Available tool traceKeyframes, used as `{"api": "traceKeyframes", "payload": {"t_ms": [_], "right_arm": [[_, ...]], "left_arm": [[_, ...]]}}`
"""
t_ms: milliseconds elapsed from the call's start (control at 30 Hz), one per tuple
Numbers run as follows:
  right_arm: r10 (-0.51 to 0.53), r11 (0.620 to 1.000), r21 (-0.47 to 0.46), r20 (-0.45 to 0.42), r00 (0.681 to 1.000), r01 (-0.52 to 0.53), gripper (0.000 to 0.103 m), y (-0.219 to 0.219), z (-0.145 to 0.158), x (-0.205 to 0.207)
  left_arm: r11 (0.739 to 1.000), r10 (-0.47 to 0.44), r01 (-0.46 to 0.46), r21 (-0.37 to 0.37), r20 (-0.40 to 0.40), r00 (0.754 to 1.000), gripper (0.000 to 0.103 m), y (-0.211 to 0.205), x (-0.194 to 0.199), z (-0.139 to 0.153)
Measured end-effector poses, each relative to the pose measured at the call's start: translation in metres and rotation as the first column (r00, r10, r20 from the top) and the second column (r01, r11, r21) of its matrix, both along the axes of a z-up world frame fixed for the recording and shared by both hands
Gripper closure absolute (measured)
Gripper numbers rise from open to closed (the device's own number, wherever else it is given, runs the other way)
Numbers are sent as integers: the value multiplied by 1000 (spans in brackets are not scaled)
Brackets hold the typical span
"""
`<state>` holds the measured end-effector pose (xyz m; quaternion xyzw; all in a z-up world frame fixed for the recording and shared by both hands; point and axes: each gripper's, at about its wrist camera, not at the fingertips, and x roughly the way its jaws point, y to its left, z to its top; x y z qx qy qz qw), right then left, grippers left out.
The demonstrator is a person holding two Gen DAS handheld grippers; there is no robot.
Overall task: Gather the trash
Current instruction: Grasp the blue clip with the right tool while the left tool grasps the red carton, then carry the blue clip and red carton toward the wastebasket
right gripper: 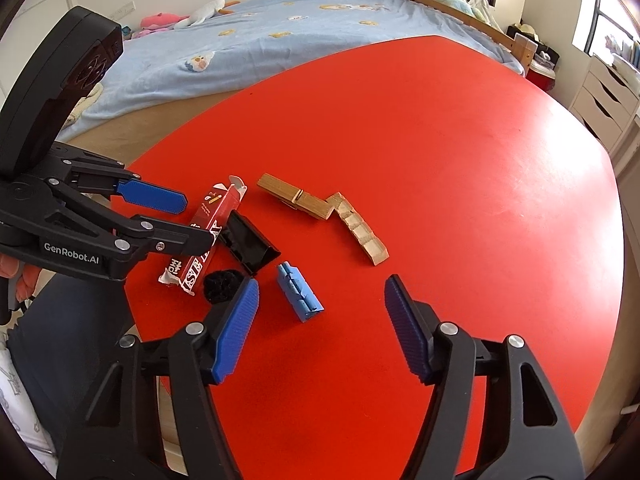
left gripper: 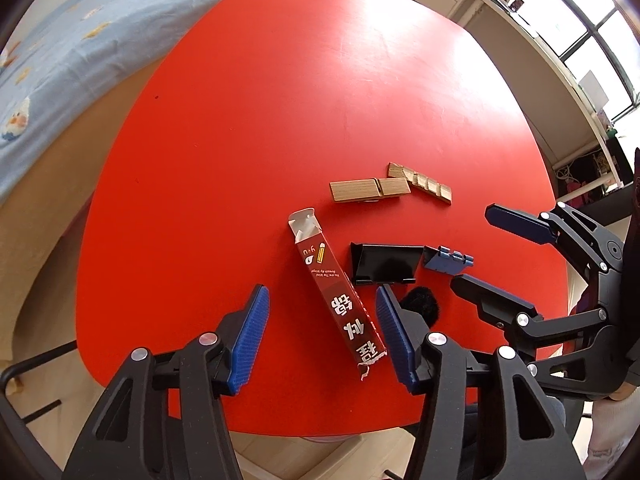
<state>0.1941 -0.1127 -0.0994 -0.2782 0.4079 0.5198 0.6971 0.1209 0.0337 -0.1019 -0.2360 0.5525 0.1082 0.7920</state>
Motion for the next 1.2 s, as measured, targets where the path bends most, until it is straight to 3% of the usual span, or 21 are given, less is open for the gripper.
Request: {"api": "traceKeyframes", "payload": {"t_ms": [100, 267, 433, 700, 1200], "right_arm": [[-7, 1000, -1, -6, 1000, 7, 46, 1, -3, 2], [-14, 1000, -4, -17, 1000, 13, 51, 1, -7, 5], [-7, 1000, -10, -25, 1000, 6, 62, 5, -10, 4], [7, 1000, -22, -29, 1000, -7, 89, 8, -12, 0], [-57, 998, 1, -8, 998, 57, 94, 3, 0, -10]], "left_arm": [[1000, -4, 4, 17, -2, 1000, 58, -1, 1, 0], [999, -12, 12, 30, 2, 1000, 63, -3, 1, 3], [999, -28, 28, 33, 2, 1000, 76, -4, 2, 3], [997, -70, 69, 22, 25, 997, 83, -3, -3, 1], [987, -155, 150, 65, 73, 985, 87, -1, -20, 7]]}}
